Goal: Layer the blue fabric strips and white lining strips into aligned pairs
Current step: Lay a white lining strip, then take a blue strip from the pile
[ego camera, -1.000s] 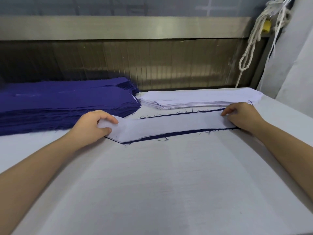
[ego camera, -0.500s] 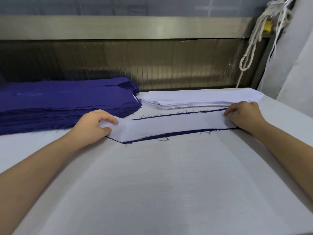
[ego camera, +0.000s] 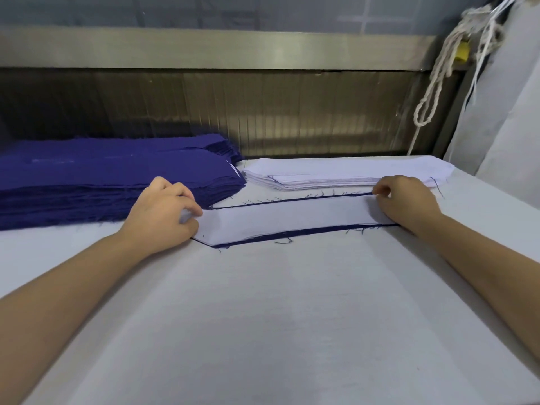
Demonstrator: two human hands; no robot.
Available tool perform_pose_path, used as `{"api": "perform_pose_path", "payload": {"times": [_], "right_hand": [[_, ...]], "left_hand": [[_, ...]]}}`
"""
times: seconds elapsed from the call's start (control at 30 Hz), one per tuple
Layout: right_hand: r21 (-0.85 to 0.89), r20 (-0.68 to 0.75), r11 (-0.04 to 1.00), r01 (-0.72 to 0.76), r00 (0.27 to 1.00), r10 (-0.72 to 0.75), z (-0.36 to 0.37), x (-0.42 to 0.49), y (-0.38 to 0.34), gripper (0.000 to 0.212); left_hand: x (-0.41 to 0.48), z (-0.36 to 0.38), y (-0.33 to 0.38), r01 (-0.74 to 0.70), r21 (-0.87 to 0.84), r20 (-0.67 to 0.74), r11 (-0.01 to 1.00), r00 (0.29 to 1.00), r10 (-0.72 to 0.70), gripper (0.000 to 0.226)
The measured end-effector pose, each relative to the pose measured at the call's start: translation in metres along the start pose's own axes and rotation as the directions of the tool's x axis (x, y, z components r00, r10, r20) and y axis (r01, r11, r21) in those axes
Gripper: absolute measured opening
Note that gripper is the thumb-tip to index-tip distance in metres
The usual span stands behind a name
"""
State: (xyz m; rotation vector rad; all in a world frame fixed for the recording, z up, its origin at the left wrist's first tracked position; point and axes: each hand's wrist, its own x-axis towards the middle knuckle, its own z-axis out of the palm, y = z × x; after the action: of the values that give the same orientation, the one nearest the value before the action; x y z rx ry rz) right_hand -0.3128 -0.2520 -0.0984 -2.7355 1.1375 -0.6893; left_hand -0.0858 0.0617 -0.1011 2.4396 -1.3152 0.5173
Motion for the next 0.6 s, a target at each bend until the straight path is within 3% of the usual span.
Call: {"api": "perform_pose_path", "payload": {"times": [0.13,0.33,0.6], "right_hand": [[0.081,0.065,0.992,0.093,0.993,-0.099,0.002,0.003,-0.039,0.024],[0.156,0.090,0.944,0.289,0.948,-0.305,0.015,0.027,-0.120,0.026],[0.190,0.022,0.894,0.405,0.909,-0.417,0.060,0.066,-0.217,0.037]], "left_hand": [[0.012,-0.002,0.004,-0.021,0.025,-0.056,0.999,0.998,0.023,0.016],[0.049,-0.002,-0.008,0.095,-0.021,-0.131,0.995,0.987,-0.097,0.020],[0.109,0.011,-0.026,0.307,-0.041,-0.036,0.951,0.951,-0.308,0.030]]}}
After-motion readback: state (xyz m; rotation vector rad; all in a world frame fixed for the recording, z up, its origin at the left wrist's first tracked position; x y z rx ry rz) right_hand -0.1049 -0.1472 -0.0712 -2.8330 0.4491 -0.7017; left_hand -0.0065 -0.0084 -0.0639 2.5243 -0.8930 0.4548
